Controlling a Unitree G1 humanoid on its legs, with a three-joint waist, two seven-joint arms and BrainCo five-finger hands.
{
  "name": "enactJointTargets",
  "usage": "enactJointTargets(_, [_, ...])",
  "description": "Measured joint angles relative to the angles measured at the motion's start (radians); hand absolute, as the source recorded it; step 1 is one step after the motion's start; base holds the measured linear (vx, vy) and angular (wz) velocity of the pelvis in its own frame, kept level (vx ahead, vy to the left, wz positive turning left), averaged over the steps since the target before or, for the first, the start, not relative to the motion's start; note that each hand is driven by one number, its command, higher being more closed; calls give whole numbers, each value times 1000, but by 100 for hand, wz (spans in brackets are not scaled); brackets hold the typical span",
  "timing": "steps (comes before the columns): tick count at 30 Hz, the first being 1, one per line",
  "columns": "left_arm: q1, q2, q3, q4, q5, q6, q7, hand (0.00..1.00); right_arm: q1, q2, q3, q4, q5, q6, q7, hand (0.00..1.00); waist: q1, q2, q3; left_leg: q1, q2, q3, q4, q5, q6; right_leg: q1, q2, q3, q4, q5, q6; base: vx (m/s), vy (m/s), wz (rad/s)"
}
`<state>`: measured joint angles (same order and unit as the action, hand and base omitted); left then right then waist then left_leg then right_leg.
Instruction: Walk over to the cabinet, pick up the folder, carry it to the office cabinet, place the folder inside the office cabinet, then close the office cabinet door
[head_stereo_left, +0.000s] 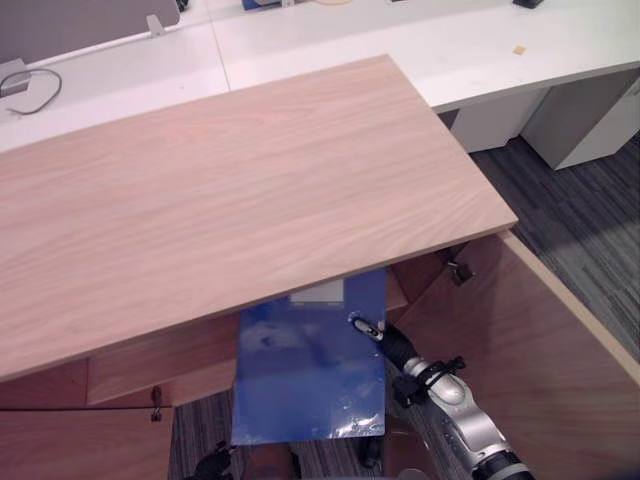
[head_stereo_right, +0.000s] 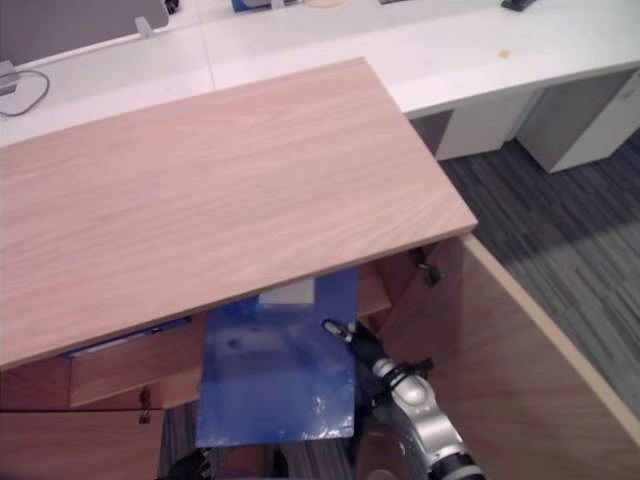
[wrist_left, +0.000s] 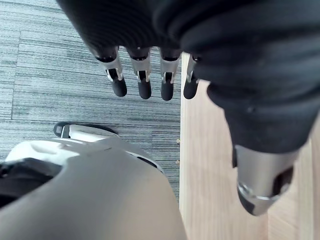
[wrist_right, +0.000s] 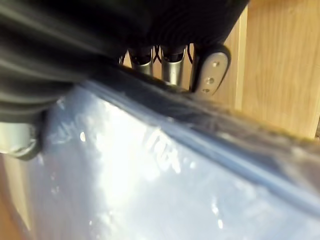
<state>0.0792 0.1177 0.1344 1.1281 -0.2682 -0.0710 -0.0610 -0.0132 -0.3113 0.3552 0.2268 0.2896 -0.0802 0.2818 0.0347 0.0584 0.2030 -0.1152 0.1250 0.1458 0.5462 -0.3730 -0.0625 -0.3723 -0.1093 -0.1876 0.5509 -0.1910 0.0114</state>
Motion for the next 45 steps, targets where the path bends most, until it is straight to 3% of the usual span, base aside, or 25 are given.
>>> enactJointTargets(4, [-2,4,-3,2,18,1,0,0,-86,3,-3,32,16,-6,-10,100,2,-2,22,-49,-2,-24,82,-39,6,-33,-21,-10,62,-20,2,-108,15,15])
enactJointTargets(7, [-14,4,-7,1,16,0,11,0,-215,28,-48,166,57,-25,-67,100,2,-1,49,-121,-5,-55,158,-99,9,-84,-55,-45,141,-46,3,-195,21,44])
enactJointTargets(10, [-20,1,-13,-2,-33,-6,33,0,-345,81,-141,315,155,-28,-170,100,33,0,85,-198,-12,-80,251,-121,15,-134,-80,-58,205,-55,1,-165,24,26])
enactJointTargets(15, [-2,-25,9,-106,-119,-14,80,0,-610,142,-229,327,419,-46,-342,100,49,3,155,-375,-12,-100,459,-176,19,-281,-130,-68,377,-99,-8,-169,5,18])
enactJointTargets(25, [-1,-37,-41,-298,-215,-46,143,0,-961,61,-370,367,718,-102,-505,100,110,22,233,-747,-9,-164,728,-214,15,-598,-182,-91,603,-144,-49,-92,17,15])
enactJointTargets(34, [-22,-62,-61,-329,-216,-53,198,0,-1115,29,-353,523,843,-104,-620,100,140,41,246,-900,-7,-196,813,-221,3,-735,-194,-101,677,-157,-61,-21,11,3])
enactJointTargets(35, [-22,-64,-61,-337,-215,-54,205,0,-1128,21,-349,538,843,-102,-633,0,142,41,246,-915,-9,-198,821,-221,3,-748,-197,-101,685,-159,-64,-30,18,6])
enactJointTargets(45, [-25,-72,-69,-363,-208,-56,249,0,-1244,-38,-277,616,827,-77,-672,0,144,53,252,-951,-15,-209,829,-218,-2,-778,-209,-110,699,-161,-71,-15,15,3])
